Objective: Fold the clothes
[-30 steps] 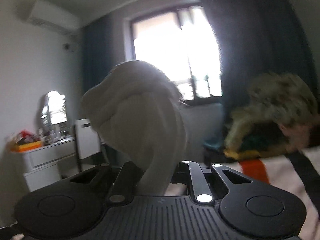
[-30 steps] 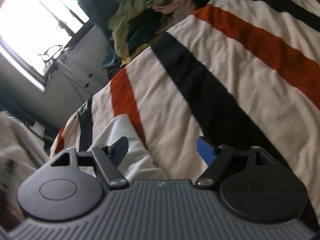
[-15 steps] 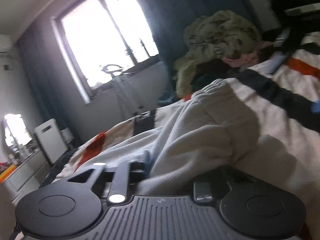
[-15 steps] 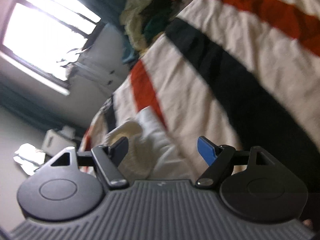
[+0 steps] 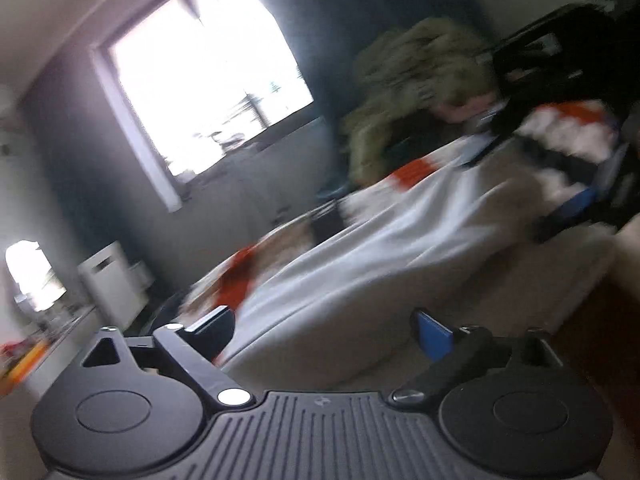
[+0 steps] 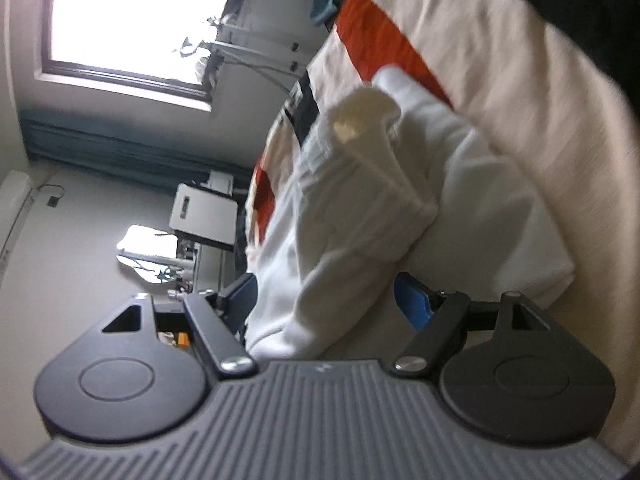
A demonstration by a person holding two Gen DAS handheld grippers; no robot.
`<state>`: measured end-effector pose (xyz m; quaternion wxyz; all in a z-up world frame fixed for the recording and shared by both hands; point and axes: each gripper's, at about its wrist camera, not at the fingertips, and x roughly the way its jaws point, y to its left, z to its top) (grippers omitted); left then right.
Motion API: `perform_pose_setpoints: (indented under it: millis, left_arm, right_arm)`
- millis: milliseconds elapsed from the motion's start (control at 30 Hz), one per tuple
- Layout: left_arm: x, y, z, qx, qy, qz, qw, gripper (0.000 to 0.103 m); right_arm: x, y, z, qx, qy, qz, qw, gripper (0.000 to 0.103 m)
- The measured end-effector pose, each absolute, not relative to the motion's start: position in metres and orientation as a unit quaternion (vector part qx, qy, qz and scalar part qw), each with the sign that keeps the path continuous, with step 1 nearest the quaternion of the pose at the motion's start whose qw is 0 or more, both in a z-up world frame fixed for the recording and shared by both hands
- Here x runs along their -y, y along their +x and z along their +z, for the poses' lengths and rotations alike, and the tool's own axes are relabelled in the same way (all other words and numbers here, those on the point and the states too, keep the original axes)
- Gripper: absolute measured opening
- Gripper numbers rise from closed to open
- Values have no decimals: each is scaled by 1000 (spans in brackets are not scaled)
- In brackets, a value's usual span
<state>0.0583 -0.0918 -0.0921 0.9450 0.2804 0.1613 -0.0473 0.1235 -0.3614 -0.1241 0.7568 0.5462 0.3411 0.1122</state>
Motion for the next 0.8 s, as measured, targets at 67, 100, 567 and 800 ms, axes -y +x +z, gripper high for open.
perform_pose_setpoints:
  millis: [67, 100, 567, 800]
  left_arm:
    - [80, 68, -95, -187, 267, -47, 944, 97]
    - [75, 72, -97, -196, 264, -47, 943, 97]
    - [91, 104, -123, -178, 305, -13, 936, 102]
    - [60, 111, -107, -204, 213, 42, 955, 101]
  right_arm:
    - [355, 131, -129, -345, 546, 104, 757, 73]
    - [353, 135, -131, -344, 543, 93, 760, 71]
    - [331, 138, -82, -247, 365, 47, 897, 36]
    - [357, 135, -94, -259, 389, -5, 884, 36]
